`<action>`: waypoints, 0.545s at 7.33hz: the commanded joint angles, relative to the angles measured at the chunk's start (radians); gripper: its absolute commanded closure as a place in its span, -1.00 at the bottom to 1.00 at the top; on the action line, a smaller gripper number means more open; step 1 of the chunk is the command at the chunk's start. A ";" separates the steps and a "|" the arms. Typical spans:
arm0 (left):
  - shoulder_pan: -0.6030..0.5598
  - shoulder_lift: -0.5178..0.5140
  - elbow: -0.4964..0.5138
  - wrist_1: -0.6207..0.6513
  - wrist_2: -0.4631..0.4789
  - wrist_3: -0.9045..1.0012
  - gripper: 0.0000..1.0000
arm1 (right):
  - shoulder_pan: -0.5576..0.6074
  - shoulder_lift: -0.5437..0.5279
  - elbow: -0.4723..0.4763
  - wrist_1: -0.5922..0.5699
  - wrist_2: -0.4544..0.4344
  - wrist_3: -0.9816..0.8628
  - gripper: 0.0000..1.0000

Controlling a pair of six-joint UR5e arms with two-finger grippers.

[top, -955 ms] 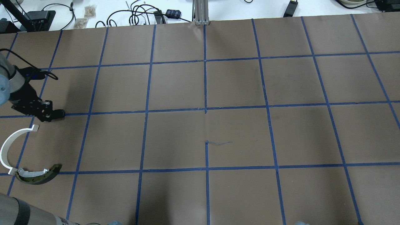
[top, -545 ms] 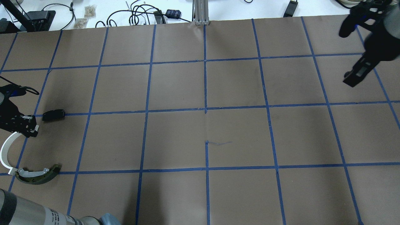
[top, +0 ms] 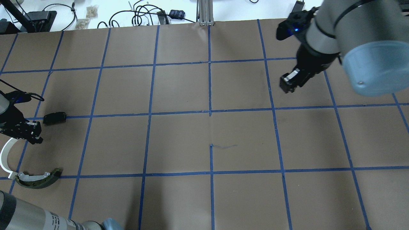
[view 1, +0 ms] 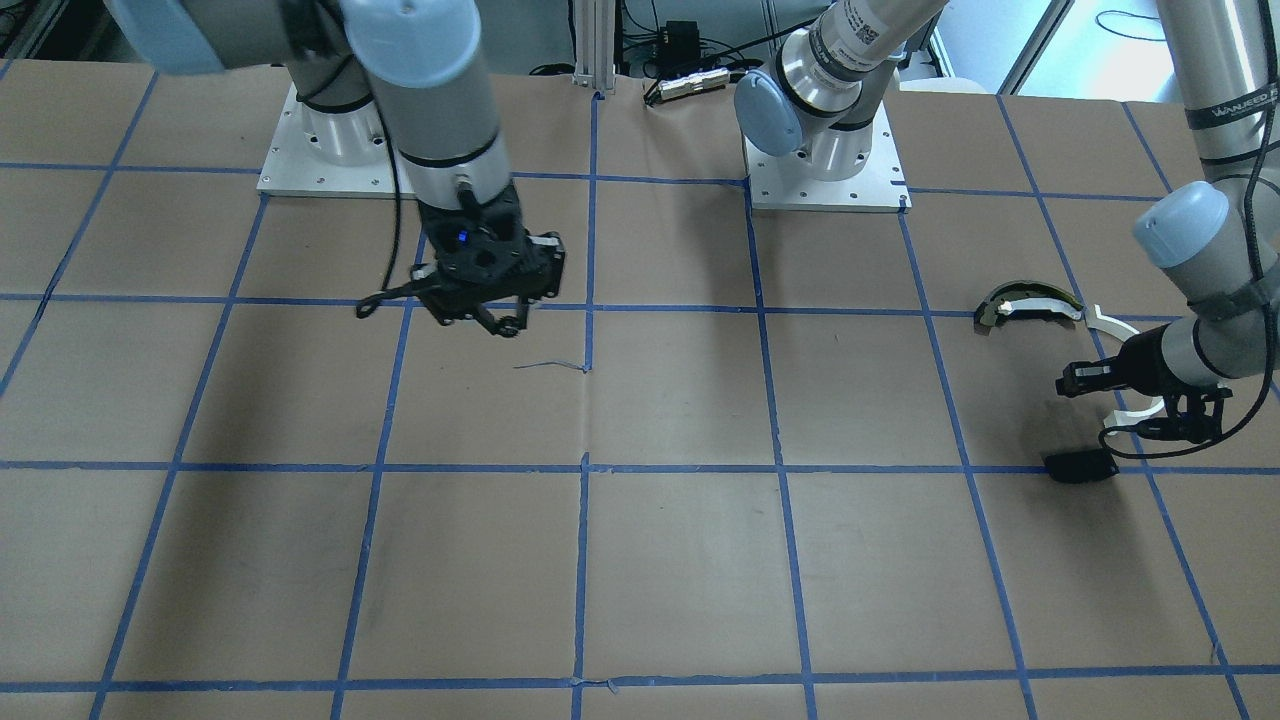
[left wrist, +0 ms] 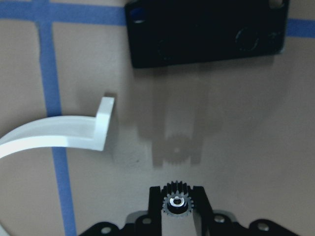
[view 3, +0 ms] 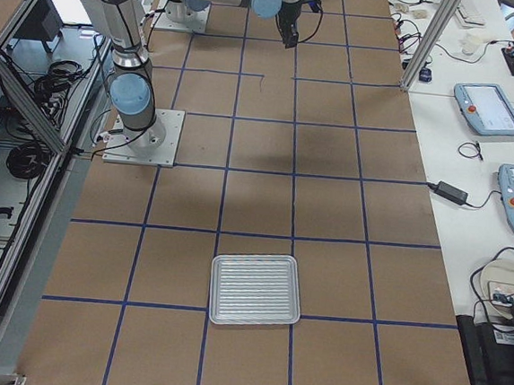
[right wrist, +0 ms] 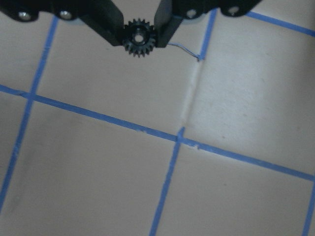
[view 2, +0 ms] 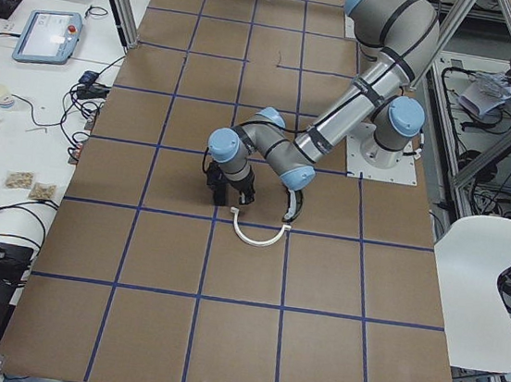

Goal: Place bearing gear from tray to pile

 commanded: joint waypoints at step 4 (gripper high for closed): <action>-0.154 0.040 0.082 -0.007 0.017 -0.018 -1.00 | 0.092 0.105 -0.007 -0.143 0.017 0.132 -0.66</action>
